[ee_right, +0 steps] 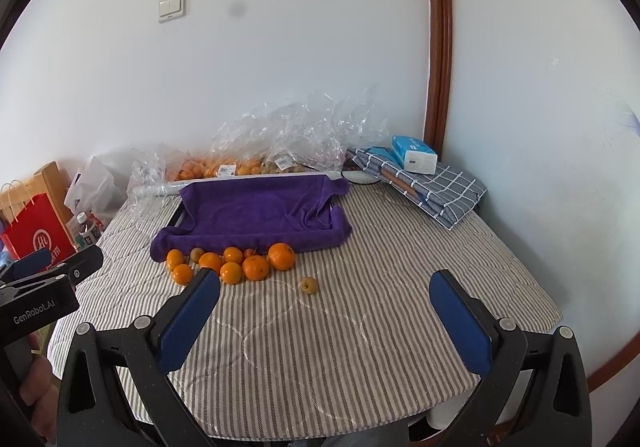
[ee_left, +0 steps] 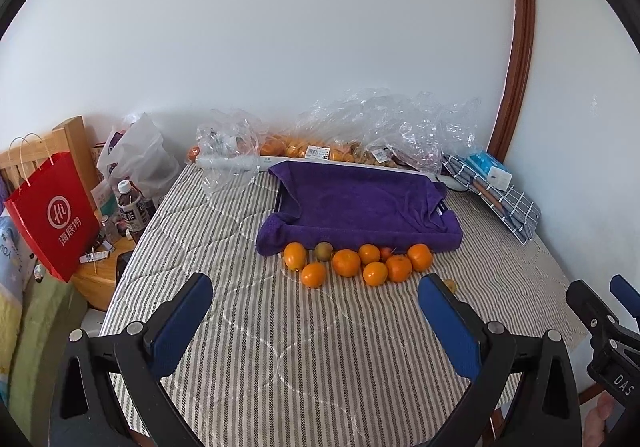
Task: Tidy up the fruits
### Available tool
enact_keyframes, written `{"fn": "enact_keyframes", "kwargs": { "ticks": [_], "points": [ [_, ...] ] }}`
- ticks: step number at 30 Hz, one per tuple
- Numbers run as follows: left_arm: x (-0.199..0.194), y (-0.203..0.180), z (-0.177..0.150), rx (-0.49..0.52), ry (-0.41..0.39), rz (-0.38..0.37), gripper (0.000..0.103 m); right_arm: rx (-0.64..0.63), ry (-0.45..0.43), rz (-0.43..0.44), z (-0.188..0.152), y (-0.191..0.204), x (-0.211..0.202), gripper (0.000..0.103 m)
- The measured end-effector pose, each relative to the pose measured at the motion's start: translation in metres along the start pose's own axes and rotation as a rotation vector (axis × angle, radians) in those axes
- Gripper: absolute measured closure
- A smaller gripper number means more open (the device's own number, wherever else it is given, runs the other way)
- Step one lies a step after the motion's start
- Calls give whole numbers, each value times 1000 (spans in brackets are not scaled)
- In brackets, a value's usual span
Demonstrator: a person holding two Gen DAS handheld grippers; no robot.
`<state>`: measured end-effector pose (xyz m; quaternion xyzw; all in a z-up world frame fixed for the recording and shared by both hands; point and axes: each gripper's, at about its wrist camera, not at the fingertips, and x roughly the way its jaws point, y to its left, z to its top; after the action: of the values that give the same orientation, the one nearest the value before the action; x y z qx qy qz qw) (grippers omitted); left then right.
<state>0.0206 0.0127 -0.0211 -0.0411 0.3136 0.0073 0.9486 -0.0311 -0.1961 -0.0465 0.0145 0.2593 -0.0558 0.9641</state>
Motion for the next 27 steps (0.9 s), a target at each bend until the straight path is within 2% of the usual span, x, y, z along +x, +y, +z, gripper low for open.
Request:
{"fn": "enact_keyframes", "kwargs": {
  "ticks": [6,12,18,24,27],
  "points": [
    [38,10,-4,-5,35,52,0,-48,52,3,-8,2,41,0],
    [76,29,-13,-72,89,20,0,-70,86,3,-17,-1,85,0],
    [110,42,-18,-70,136,60,0,-62,204,51,-29,-2,134,1],
    [139,57,-24,-60,191,92,1,-52,287,71,-43,-2,176,6],
    [150,63,-30,-46,215,102,1,-50,339,73,-49,-4,193,16]
  ]
}}
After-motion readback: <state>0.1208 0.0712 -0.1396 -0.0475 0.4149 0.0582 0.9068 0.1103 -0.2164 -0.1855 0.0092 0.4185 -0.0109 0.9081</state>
